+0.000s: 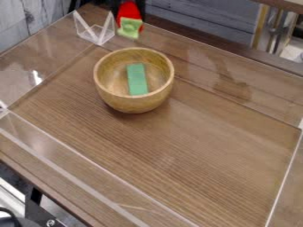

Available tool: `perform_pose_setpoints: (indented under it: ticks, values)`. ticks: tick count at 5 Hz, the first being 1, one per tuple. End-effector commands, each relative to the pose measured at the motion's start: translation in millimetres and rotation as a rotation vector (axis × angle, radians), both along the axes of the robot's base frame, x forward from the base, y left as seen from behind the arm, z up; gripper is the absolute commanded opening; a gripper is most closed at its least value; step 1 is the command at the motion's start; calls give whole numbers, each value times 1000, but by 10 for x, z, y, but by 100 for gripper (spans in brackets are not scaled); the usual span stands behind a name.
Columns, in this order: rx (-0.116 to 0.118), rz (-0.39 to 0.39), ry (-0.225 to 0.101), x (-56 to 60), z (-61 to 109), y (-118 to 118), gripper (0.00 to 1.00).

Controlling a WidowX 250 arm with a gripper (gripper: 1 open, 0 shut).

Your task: Move the red fruit to the right

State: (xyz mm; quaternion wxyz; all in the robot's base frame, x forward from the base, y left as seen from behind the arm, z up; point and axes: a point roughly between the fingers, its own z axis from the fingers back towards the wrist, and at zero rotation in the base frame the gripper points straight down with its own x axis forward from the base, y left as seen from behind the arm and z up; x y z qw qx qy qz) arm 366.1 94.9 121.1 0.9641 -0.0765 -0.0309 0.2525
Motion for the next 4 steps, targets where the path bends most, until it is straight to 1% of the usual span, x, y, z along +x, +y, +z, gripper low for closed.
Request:
perform_pose_setpoints:
  ticks: [1, 2, 3, 4]
  values:
    - [31, -84, -97, 22, 220, -388, 0]
    - [24, -147, -96, 34, 133, -833, 0]
    - [14, -180, -99, 40, 98, -1175, 0]
    - [13, -193, -100, 34, 19, -1463, 0]
